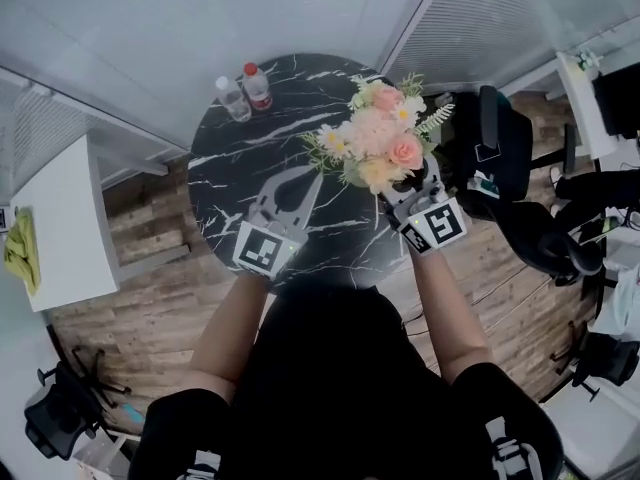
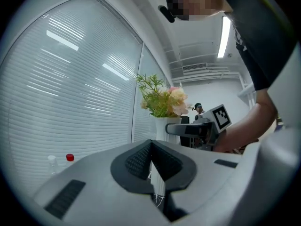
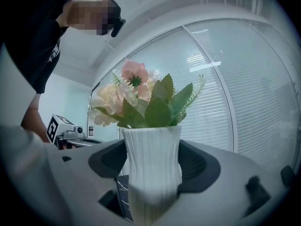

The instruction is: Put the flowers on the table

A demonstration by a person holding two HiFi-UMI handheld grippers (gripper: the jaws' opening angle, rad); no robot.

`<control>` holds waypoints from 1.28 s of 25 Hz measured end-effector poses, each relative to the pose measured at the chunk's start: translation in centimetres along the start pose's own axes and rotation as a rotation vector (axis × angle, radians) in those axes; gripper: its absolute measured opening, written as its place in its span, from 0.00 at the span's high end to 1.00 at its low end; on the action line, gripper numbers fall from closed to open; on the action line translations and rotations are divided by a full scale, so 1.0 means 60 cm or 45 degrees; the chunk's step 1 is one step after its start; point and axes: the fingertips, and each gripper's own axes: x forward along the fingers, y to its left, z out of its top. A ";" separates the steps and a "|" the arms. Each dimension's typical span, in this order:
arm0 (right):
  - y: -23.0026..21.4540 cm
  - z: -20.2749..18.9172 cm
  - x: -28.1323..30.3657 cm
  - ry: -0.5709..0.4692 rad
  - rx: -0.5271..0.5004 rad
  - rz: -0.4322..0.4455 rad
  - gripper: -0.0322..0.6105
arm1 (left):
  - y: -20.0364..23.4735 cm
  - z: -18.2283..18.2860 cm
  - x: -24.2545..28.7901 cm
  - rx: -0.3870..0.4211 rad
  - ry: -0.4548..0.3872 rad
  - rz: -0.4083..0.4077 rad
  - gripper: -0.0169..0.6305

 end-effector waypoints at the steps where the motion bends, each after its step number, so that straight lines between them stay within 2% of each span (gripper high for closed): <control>1: -0.008 -0.008 0.007 0.003 -0.004 0.007 0.41 | 0.006 -0.010 0.007 -0.007 0.010 0.015 0.95; 6: -0.053 -0.057 0.045 0.016 0.007 0.019 0.41 | 0.044 -0.058 0.045 -0.022 0.033 0.089 0.95; 17: -0.139 -0.174 0.130 0.014 0.044 0.003 0.41 | 0.122 -0.152 0.108 -0.060 0.039 0.175 0.95; 23: -0.168 -0.232 0.160 0.030 0.056 0.000 0.41 | 0.140 -0.202 0.141 -0.046 0.076 0.177 0.95; 28: -0.174 -0.274 0.176 0.043 0.066 -0.006 0.41 | 0.145 -0.218 0.151 -0.068 0.066 0.188 0.95; 32: -0.160 -0.283 0.173 0.049 0.013 0.014 0.41 | 0.136 -0.238 0.153 -0.072 0.107 0.173 0.95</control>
